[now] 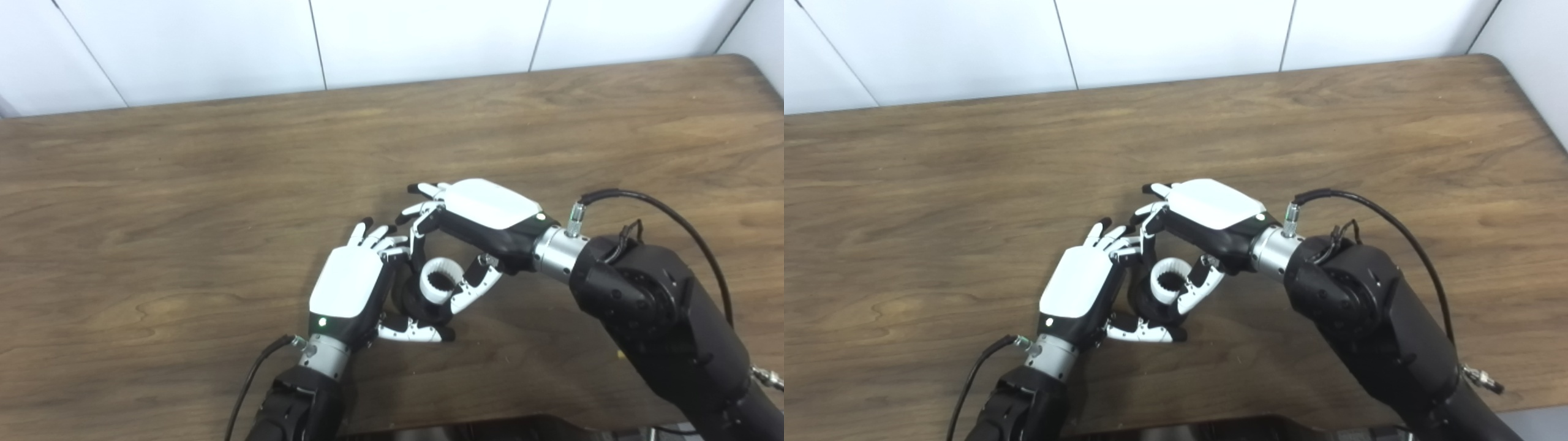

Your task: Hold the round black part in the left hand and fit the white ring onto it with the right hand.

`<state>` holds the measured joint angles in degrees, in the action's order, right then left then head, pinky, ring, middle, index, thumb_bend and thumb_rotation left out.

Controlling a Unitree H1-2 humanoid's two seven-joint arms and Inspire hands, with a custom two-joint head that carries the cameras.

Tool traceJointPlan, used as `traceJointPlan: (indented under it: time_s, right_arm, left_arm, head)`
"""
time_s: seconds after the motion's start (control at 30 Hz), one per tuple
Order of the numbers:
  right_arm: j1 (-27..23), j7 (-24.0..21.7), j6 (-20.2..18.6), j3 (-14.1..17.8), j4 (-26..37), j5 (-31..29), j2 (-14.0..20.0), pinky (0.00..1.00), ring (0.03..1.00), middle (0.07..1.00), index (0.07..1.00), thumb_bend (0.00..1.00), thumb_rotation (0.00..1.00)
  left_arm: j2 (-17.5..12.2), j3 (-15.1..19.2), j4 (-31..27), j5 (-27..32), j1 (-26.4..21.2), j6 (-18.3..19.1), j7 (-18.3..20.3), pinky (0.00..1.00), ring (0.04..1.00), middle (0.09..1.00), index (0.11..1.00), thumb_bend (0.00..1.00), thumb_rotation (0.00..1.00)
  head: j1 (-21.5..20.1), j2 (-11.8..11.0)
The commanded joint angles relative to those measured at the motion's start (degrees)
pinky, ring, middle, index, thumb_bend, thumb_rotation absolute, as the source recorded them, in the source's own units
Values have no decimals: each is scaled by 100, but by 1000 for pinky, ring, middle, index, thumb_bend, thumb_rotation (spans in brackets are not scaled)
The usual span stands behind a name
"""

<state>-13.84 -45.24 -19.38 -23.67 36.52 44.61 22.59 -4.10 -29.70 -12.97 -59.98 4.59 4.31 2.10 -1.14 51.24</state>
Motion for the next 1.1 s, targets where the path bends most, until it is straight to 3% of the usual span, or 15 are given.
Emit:
traceJointPlan:
  time_s: [0.0, 1.07]
  right_arm:
    - [-81, 89, 163, 42, 56, 62, -42, 1000, 1000, 859, 483, 524, 134]
    - [-141, 59, 264, 146, -24, 84, -214, 1000, 1000, 855, 483, 524, 133]
  left_arm:
    - [23, -36, -77, -59, -39, 10, 73, 1000, 901, 786, 482, 525, 56]
    - [79, -59, -11, -108, -88, -24, 18, 1000, 900, 785, 482, 524, 56]
  head:
    - [-7, 7]
    - [11, 11]
